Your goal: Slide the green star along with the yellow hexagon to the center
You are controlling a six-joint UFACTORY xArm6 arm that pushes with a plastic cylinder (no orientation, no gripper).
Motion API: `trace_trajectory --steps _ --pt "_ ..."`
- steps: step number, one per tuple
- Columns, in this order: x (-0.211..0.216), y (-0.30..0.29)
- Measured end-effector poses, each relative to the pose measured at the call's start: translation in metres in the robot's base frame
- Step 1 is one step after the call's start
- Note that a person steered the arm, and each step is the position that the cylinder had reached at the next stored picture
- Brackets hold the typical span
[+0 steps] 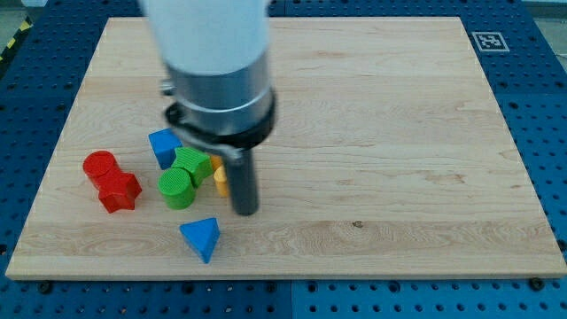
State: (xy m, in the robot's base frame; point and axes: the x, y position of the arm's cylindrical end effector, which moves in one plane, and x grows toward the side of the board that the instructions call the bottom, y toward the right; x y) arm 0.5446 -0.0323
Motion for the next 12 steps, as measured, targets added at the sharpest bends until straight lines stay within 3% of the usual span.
trace_trajectory --steps 1,2,6,10,12 --pt "-0.018 0.039" --pt "-0.010 0.042" --pt "0.012 -0.072" --pt "0.012 -0.129" --pt "-0.040 -0.083"
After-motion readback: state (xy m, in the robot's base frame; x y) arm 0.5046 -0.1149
